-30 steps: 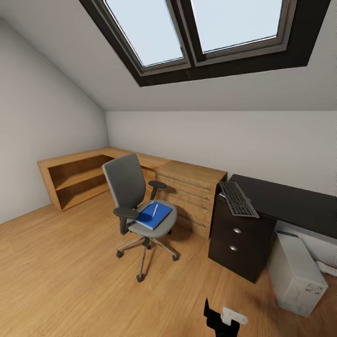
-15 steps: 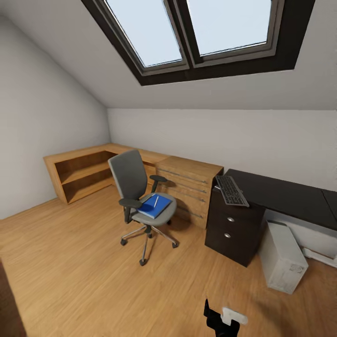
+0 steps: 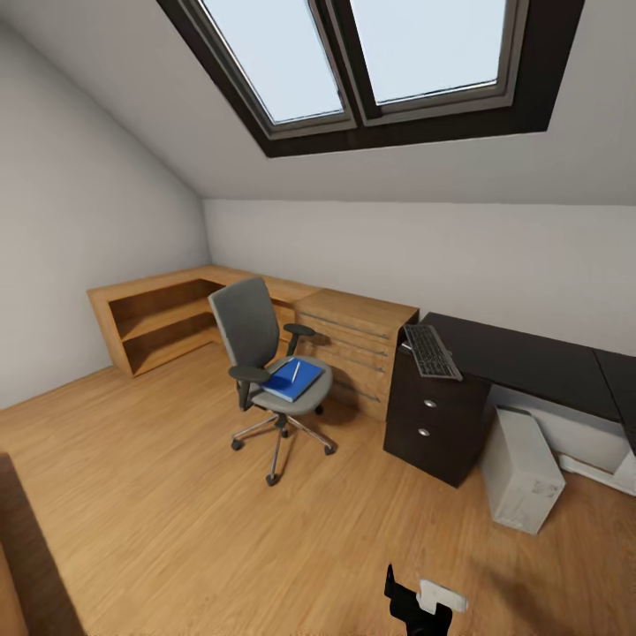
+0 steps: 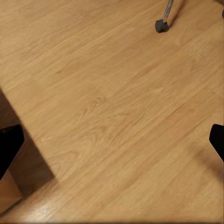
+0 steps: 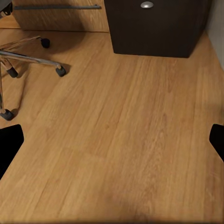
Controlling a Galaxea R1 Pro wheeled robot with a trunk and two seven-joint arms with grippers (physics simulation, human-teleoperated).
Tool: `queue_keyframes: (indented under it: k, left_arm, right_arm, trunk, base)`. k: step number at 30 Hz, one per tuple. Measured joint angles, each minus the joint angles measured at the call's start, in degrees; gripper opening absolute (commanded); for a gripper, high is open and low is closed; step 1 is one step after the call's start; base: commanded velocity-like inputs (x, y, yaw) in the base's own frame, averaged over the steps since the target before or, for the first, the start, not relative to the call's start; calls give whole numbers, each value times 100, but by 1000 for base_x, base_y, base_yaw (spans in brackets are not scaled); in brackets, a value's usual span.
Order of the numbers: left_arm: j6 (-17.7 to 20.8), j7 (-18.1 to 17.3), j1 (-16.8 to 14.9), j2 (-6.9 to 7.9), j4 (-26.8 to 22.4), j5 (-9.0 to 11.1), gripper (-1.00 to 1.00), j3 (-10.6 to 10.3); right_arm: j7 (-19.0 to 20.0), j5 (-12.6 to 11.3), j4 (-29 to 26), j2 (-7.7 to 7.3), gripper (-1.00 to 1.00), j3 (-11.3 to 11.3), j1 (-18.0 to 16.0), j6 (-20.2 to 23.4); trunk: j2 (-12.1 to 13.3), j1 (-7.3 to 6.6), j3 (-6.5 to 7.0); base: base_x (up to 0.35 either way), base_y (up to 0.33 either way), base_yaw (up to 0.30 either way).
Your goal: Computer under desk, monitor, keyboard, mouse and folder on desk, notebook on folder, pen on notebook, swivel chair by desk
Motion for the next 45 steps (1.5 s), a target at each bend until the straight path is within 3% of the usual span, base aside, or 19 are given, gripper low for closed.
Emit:
queue_keyframes:
  k: [25,40,45]
  left_arm:
    - [-6,-27,0,0,163,-1,100,-14]
    - [-1,-20,0,0,167,0,100,-6]
    - [3,-20,0,0,172,0,100,-5]
  right_arm:
    - [0,8,-2,-4,100,-1,2,0]
    - [29,48,-53,-28,100,52,-5,-166]
    - [35,49,-351,-12,100,85,-10,-173]
  trunk:
    - [41,-23,-209]
    - [641,-352,15]
    - [842,-462,105]
  base:
    - [-1,0,0]
    - [0,0,5]
    - [0,0,0]
